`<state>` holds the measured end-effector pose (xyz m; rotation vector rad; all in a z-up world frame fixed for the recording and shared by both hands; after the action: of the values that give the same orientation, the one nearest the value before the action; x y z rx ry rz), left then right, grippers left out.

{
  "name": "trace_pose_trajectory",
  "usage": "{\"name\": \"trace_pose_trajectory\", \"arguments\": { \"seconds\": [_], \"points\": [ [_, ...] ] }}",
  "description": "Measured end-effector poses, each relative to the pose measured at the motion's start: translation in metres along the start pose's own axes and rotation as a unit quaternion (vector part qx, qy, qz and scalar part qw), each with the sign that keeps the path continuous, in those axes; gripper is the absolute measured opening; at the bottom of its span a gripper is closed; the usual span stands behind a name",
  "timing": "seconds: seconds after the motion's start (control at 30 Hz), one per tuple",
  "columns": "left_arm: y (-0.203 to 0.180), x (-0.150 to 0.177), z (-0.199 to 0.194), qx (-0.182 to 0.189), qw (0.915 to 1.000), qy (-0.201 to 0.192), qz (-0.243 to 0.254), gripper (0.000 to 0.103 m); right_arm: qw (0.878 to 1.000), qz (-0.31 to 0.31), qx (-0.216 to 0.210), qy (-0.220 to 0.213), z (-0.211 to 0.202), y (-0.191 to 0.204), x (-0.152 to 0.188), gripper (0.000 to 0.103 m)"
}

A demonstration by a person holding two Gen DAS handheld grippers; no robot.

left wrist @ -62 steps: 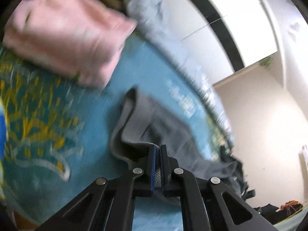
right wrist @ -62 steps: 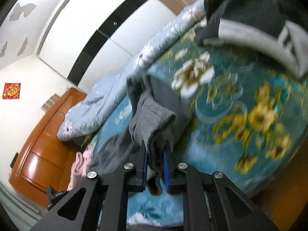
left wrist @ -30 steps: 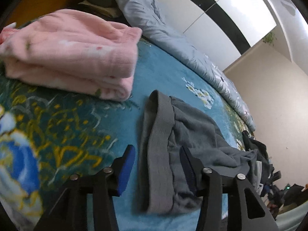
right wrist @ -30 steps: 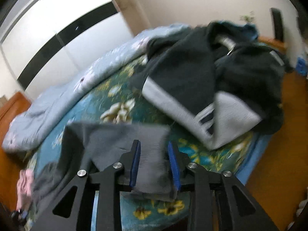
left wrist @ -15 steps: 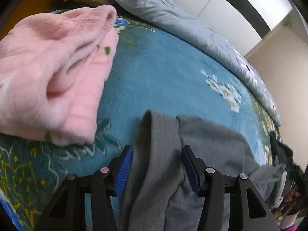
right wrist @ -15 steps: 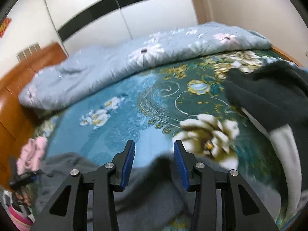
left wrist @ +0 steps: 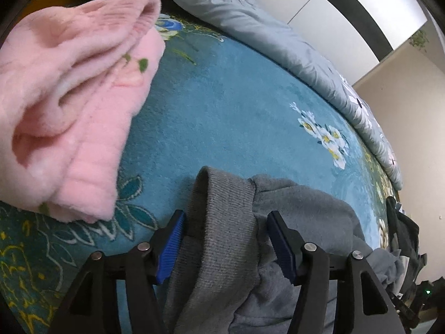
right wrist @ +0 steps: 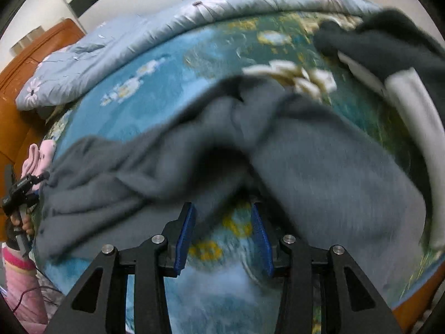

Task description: Fold clothes

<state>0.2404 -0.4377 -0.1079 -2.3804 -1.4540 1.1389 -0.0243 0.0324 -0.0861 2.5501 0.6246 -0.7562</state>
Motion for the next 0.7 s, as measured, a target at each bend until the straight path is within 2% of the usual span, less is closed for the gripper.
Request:
{"name": "trace_pose_trajectory", "arguments": {
  "seconds": [0.17,0.23,0.27,0.33,0.47,0.63,0.7],
  "points": [
    [0.0,-0.005,-0.002,0.008,0.9999,-0.001,-0.009,0.064,0.997,-0.006,-0.014,-0.073,-0.039,0.001,-0.037,0.043],
    [0.003,-0.006,0.004,-0.005,0.9999,0.002,-0.012,0.064,0.995,-0.029,-0.002,-0.095,-0.045,0.002,-0.062,0.045],
    [0.005,-0.006,0.005,-0.02,0.9997,0.002,-0.011,0.064,0.994,-0.042,0.004,-0.101,-0.045,0.002,-0.073,0.049],
    [0.002,-0.006,0.006,-0.029,0.9996,-0.001,-0.001,0.064,0.994,-0.079,0.023,-0.078,-0.027,-0.001,-0.09,0.051],
    [0.001,-0.011,0.008,-0.061,0.9976,-0.009,0.033,0.064,0.987,-0.146,0.069,-0.002,0.016,-0.014,-0.103,0.051],
    [-0.002,-0.007,0.019,-0.03,0.9991,0.017,0.025,0.064,0.979,-0.188,0.055,0.047,0.047,-0.012,-0.097,0.051],
    [-0.003,-0.006,0.02,-0.022,0.9993,0.022,0.021,0.064,0.977,-0.198,0.066,0.047,0.052,-0.009,-0.095,0.051]
  ]
}}
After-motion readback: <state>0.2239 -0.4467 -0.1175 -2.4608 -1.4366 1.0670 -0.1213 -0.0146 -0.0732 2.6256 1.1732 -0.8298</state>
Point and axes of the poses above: each gripper's, at about its wrist camera, not at the fingertips, and z roughly the way its jaws point, y to its left, x to its underside, the point moved 7 cm from there along z, roughly the way its jaws point, and after that the axes turned 11 degrees about -y, right-handed, at the moved point
